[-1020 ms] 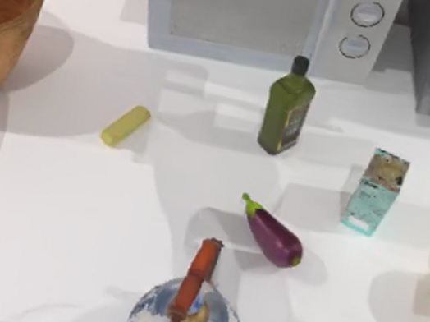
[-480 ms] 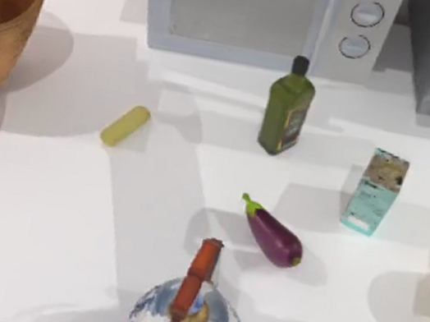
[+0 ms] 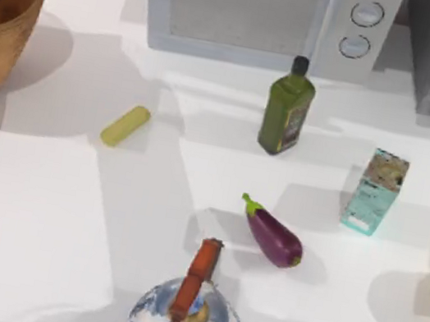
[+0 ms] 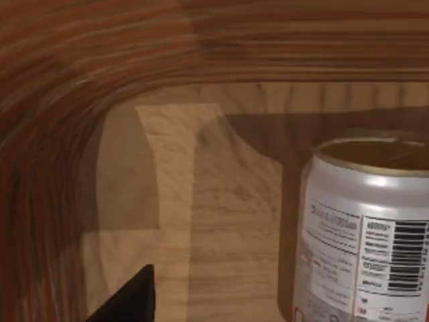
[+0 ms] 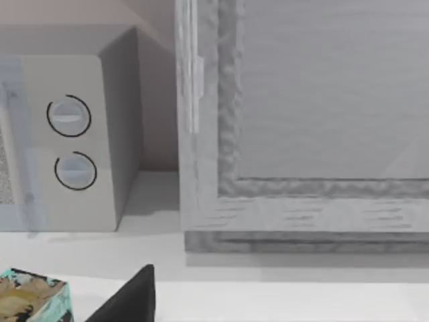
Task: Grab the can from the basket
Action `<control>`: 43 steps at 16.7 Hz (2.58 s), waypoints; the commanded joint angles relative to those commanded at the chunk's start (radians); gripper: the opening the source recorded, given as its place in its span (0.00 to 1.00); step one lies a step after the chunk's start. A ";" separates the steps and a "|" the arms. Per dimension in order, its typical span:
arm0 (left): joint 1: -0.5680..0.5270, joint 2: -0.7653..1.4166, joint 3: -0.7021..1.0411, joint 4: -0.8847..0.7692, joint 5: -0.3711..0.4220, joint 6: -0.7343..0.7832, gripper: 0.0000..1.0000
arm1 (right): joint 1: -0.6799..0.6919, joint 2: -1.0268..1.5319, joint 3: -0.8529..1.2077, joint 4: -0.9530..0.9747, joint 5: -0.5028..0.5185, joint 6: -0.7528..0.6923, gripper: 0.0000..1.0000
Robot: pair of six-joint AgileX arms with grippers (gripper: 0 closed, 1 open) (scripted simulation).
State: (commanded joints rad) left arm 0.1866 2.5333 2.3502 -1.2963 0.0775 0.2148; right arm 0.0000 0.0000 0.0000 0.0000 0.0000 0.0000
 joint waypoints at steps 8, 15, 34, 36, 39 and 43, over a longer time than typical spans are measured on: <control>-0.005 0.013 -0.106 0.119 0.000 -0.004 1.00 | 0.000 0.000 0.000 0.000 0.000 0.000 1.00; -0.005 0.013 -0.106 0.119 0.000 -0.004 0.47 | 0.000 0.000 0.000 0.000 0.000 0.000 1.00; -0.001 -0.104 -0.187 0.145 -0.010 -0.019 0.00 | 0.000 0.000 0.000 0.000 0.000 0.000 1.00; -0.008 -0.194 -0.267 0.190 -0.013 -0.027 0.00 | 0.000 0.000 0.000 0.000 0.000 0.000 1.00; -0.024 -0.401 -0.456 0.289 -0.020 -0.043 0.00 | 0.000 0.000 0.000 0.000 0.000 0.000 1.00; -0.053 -0.807 -0.811 0.468 -0.031 -0.072 0.00 | 0.000 0.000 0.000 0.000 0.000 0.000 1.00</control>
State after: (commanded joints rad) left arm 0.1339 1.7259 1.5395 -0.8278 0.0462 0.1430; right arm 0.0000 0.0000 0.0000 0.0000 0.0000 0.0000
